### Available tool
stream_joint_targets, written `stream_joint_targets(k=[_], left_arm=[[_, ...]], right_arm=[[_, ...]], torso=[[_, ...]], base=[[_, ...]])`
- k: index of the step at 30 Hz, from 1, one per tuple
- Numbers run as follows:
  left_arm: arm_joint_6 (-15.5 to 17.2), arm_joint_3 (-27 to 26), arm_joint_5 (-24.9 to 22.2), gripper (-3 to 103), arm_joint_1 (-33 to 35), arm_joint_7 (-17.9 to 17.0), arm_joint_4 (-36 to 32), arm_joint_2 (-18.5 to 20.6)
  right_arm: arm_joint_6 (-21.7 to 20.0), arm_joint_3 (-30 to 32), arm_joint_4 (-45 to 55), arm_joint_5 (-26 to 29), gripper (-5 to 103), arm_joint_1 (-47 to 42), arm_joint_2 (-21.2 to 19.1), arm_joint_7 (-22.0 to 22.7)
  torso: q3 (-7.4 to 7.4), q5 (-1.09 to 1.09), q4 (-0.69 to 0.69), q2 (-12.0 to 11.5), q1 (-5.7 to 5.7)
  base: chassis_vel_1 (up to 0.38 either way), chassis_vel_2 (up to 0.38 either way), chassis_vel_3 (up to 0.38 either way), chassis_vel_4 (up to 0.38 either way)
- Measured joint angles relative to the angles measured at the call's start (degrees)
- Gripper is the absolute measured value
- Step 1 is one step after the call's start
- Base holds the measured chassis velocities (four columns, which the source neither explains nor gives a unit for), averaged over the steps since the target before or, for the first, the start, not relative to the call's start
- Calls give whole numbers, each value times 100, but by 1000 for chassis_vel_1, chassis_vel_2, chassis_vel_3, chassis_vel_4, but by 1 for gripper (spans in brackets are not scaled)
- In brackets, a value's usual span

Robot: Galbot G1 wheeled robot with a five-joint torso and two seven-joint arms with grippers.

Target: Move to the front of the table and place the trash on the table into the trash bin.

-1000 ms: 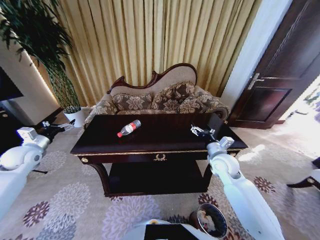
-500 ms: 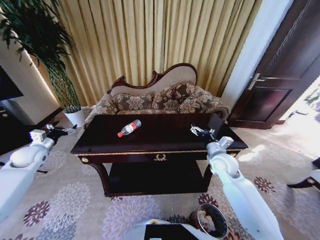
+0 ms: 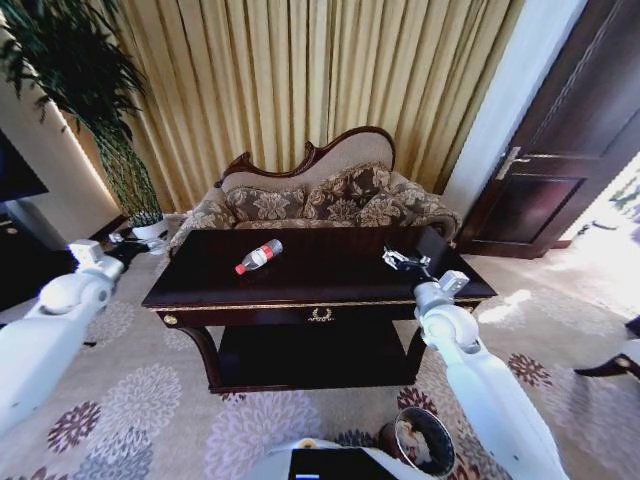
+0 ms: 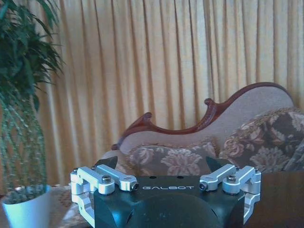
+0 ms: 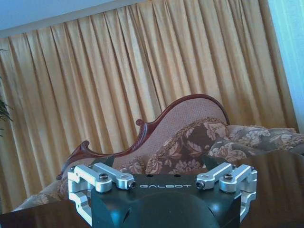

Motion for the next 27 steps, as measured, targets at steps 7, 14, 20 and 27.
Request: stream_joint_targets(k=[7, 14, 20, 27], left_arm=[[62, 684, -18, 100, -679, -160, 141, -280], [287, 1617, -364, 100, -1730, -481, 488, -667], [695, 2200, -829, 100, -2349, -308, 942, -978], [1364, 2564, -1645, 100, -2914, 22, 1257, -1254]], right_arm=[[1, 156, -6, 16, 100, -77, -47, -2], [5, 175, -90, 30, 100, -41, -54, -2], [17, 155, -225, -3, 100, -15, -3, -5], [96, 158, -411, -96, 100, -24, 47, -88]], torso=[[0, 2, 0, 0, -1], [0, 1, 2, 0, -1], [0, 2, 1, 0, -1], [0, 0, 1, 0, -1]], base=[[0, 0, 0, 0], [0, 0, 0, 0], [0, 0, 0, 0], [0, 0, 0, 0]])
